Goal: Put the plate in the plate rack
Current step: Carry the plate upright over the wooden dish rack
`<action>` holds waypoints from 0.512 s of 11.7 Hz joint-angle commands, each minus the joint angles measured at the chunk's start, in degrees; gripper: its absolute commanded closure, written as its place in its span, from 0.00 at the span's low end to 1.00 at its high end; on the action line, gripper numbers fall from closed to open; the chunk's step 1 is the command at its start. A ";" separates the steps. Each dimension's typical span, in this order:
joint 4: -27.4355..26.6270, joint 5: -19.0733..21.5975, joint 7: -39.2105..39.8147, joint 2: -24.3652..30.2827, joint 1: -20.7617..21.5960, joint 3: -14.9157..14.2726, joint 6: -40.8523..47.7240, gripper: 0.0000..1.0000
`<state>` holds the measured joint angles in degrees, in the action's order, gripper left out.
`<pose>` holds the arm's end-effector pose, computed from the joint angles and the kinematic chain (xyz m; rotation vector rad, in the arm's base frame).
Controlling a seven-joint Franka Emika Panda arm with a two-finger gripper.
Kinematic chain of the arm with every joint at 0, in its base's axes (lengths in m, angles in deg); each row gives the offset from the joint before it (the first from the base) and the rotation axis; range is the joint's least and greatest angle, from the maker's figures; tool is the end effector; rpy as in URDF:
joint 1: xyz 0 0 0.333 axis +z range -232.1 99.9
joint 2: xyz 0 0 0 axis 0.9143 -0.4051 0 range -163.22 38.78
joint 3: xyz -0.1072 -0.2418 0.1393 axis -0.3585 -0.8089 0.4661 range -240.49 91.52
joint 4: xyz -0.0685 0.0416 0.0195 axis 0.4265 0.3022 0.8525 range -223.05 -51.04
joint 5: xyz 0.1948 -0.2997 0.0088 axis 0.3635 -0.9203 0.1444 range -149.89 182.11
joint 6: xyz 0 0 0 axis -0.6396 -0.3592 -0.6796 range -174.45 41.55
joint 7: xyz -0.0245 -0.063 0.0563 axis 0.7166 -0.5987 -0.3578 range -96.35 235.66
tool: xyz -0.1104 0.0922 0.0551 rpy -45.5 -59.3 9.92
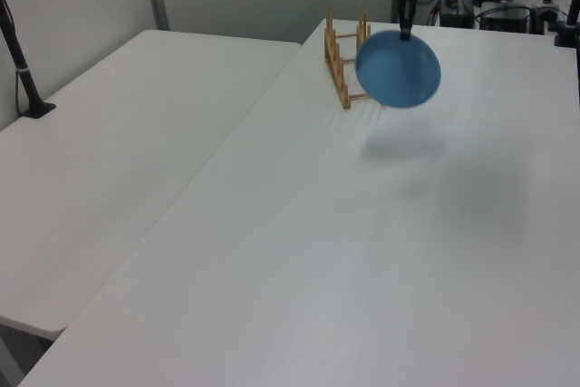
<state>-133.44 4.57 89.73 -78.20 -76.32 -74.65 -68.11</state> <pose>0.6094 -0.1353 0.4626 2.9054 0.3261 0.0798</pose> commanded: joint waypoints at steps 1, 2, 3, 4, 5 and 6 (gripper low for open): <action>2.72 -1.46 -0.21 -0.19 -0.59 -4.30 -12.48 1.00; 2.55 -3.64 -0.29 -0.37 -0.68 -5.36 -17.50 1.00; 2.55 -5.06 -1.51 -0.80 -1.37 -6.15 -21.12 1.00; 2.63 -6.29 -5.79 -1.24 -1.82 -6.68 -24.20 1.00; 2.72 -8.30 -10.53 -1.33 -2.08 -7.12 -26.14 1.00; 2.72 -9.89 -16.06 -1.42 -2.00 -7.22 -26.34 1.00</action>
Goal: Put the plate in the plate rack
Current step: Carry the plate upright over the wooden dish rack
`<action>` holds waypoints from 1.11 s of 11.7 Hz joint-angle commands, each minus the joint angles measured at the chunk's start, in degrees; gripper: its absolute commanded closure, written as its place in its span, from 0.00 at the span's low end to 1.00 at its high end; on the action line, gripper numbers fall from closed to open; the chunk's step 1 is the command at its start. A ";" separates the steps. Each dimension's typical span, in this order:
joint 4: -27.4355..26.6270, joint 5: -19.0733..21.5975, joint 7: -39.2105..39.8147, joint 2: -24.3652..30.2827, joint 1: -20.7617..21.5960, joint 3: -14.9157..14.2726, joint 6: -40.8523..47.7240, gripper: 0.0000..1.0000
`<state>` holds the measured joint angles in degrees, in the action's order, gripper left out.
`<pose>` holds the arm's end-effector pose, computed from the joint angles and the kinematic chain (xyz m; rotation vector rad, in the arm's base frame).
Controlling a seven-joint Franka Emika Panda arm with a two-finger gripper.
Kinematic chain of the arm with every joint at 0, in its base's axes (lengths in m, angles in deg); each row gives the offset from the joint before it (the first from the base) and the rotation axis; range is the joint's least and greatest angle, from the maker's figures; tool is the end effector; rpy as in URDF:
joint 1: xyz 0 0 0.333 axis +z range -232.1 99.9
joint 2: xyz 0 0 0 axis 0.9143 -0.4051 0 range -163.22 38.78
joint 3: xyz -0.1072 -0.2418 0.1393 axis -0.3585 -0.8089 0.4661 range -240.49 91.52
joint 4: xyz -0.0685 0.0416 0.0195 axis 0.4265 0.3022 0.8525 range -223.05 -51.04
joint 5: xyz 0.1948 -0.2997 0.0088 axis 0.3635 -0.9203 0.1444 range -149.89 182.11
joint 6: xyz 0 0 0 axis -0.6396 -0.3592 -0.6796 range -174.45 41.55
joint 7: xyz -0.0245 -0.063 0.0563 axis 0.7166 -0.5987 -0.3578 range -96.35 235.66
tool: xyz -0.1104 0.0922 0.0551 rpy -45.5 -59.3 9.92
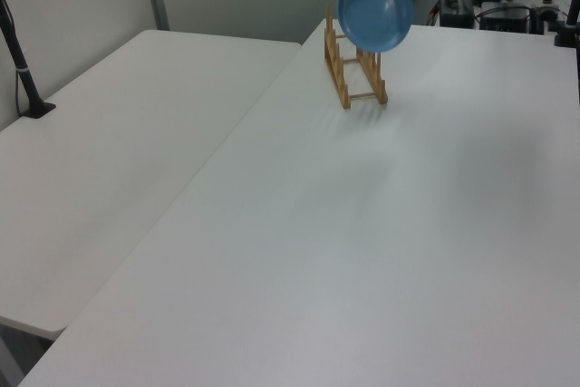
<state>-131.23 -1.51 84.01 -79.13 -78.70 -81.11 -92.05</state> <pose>0.6388 -0.2294 0.5279 2.6248 0.0983 0.5883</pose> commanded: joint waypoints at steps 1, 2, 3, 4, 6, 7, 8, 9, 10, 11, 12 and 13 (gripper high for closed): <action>0.51 -7.21 -16.49 -0.49 0.39 -0.76 -2.66 1.00; 0.51 -12.38 -22.81 -0.49 0.39 -0.67 -3.27 1.00; 0.34 -17.31 -28.97 -0.49 0.47 -0.67 -3.62 1.00; 0.25 -21.45 -34.16 -0.49 0.56 -0.58 -3.71 1.00; -0.01 -26.39 -40.08 -0.75 0.74 -0.58 -3.80 1.00; -0.10 -27.02 -40.36 -1.63 0.91 -0.58 -3.98 1.00; -0.10 -27.72 -40.37 -2.07 0.91 -0.50 -4.85 1.00; -0.10 -28.51 -40.37 -3.03 1.00 -0.23 -5.90 1.00; -0.19 -28.69 -40.37 -3.56 1.18 0.03 -6.09 1.00; -0.19 -29.30 -40.37 -4.79 2.31 0.03 -6.09 1.00; -0.19 -30.27 -40.45 -5.93 2.93 0.03 -6.18 1.00; -0.28 -30.80 -40.54 -6.46 3.11 0.03 -6.44 1.00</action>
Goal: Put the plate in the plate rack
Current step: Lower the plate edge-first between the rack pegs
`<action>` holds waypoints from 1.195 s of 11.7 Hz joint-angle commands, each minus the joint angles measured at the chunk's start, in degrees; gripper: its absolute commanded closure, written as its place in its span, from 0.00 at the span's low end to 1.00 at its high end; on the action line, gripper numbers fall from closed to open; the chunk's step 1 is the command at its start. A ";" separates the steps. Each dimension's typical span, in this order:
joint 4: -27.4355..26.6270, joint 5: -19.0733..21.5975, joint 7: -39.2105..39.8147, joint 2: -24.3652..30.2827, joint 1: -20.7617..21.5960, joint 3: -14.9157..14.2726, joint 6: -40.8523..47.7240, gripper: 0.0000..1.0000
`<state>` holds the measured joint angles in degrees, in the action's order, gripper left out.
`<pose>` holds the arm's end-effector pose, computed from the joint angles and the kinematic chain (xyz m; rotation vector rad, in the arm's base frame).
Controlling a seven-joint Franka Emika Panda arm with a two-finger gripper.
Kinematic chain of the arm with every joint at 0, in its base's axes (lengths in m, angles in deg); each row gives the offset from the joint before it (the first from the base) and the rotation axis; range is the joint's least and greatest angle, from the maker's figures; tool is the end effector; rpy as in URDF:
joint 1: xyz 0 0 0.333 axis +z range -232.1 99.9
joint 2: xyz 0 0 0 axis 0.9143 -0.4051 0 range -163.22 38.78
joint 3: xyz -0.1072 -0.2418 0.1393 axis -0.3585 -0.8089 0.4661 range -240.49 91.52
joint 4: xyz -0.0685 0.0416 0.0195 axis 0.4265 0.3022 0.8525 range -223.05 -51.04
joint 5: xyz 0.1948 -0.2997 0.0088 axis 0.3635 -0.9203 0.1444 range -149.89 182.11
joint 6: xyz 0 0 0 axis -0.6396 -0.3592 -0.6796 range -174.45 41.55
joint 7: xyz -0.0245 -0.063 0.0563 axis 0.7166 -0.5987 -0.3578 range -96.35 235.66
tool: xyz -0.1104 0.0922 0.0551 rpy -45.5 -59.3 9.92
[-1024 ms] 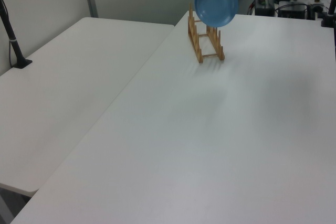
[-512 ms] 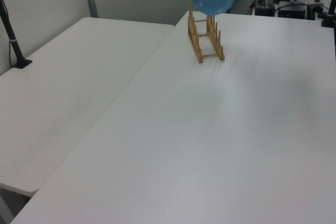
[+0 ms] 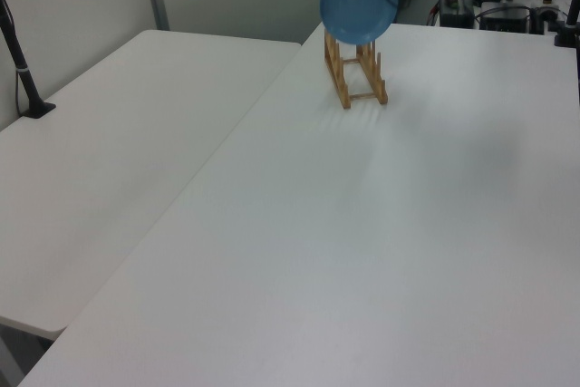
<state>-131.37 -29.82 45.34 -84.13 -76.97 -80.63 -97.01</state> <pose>0.6679 -0.2214 0.4894 2.3460 -0.2865 0.7012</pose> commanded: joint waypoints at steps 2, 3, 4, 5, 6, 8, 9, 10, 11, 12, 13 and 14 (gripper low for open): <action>-1.01 -3.63 -2.05 -2.00 1.98 -0.36 -1.48 1.00; -1.01 -4.07 -2.14 -2.44 2.25 -0.36 -1.48 1.00; -1.01 -4.16 -2.14 -2.79 2.17 -0.36 -1.57 1.00; -1.10 -4.51 -2.14 -3.05 2.16 -0.45 -1.48 0.98; -1.19 -4.78 -2.14 -3.14 2.08 -0.45 -1.48 0.87; -1.63 -4.69 -2.14 -3.06 1.99 -0.36 -1.48 0.54; -1.63 -4.52 -2.14 -3.06 1.99 -0.36 -1.48 0.44; -1.63 -4.17 -2.14 -3.06 1.90 -0.36 -1.48 0.33; -1.45 -3.99 -2.14 -2.97 1.90 -0.36 -1.48 0.31; -1.36 -3.90 -2.23 -2.79 1.90 -0.36 -1.40 0.29; -1.28 -3.29 -2.14 -2.10 1.90 -0.28 -1.31 0.25; -1.28 0.20 -1.79 -1.04 2.25 -0.28 -1.05 0.23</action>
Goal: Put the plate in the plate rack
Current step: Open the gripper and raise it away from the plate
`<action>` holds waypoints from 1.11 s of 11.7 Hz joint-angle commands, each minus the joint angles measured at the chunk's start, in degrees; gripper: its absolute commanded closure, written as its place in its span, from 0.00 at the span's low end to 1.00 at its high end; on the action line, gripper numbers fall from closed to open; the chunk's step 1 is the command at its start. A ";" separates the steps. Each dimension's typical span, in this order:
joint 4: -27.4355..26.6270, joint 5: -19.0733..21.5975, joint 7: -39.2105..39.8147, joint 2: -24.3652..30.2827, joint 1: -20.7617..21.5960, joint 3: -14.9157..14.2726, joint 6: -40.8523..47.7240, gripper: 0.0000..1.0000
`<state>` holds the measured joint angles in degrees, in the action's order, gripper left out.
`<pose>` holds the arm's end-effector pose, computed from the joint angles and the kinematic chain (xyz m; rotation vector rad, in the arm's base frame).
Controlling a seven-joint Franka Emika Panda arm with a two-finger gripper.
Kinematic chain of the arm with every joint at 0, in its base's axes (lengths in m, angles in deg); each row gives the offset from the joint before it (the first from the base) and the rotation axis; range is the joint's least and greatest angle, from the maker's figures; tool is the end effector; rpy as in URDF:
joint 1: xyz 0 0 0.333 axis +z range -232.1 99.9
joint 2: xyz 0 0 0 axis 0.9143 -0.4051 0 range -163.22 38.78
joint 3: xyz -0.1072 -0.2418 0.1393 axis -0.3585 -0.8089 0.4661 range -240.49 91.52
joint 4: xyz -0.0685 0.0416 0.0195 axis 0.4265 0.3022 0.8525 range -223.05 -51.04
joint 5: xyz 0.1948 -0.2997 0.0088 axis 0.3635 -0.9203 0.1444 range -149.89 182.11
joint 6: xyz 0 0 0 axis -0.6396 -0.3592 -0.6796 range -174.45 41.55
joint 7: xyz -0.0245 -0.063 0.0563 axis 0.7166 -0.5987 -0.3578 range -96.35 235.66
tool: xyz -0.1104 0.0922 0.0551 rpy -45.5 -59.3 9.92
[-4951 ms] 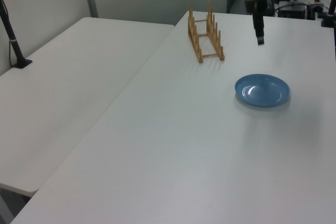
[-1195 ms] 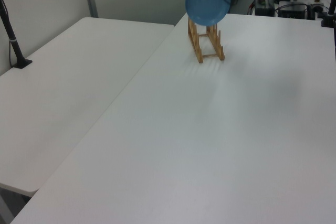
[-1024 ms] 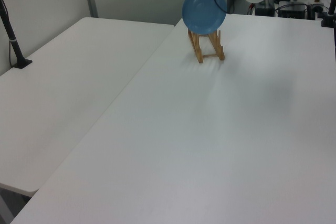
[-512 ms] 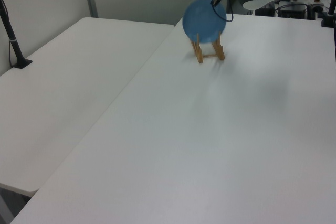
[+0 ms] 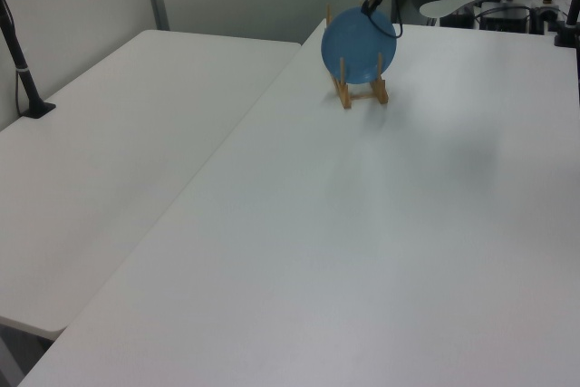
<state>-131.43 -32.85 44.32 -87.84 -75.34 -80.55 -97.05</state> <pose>0.6829 -0.2042 0.4449 2.3466 -0.2049 0.6381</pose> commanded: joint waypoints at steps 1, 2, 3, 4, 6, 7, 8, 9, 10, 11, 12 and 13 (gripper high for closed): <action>-1.22 7.61 -0.51 3.55 1.41 -0.35 -0.66 0.20; -1.48 12.44 -0.51 4.95 2.73 -0.35 -0.48 0.17; -1.57 17.27 -0.51 6.18 4.48 -0.35 1.96 0.07; -1.31 21.23 -0.42 7.15 6.06 -0.35 6.25 0.01; -2.71 29.49 3.16 11.44 9.05 0.26 13.98 0.00; -2.98 34.58 8.06 13.56 10.37 0.44 20.46 0.00; -3.07 39.42 13.85 15.93 11.26 0.53 27.75 0.00; -4.20 43.12 19.82 18.30 11.53 1.05 34.35 0.00; -6.04 44.64 22.49 20.93 11.44 1.75 37.98 0.00; -7.45 44.74 22.52 23.22 11.44 2.54 40.54 0.00; -8.77 44.74 22.61 24.90 11.27 2.98 43.35 0.00; -8.96 44.74 23.22 25.61 11.26 2.99 45.29 0.00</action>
<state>-135.21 10.79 65.08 -67.08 -63.81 -78.18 -54.91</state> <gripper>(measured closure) 0.000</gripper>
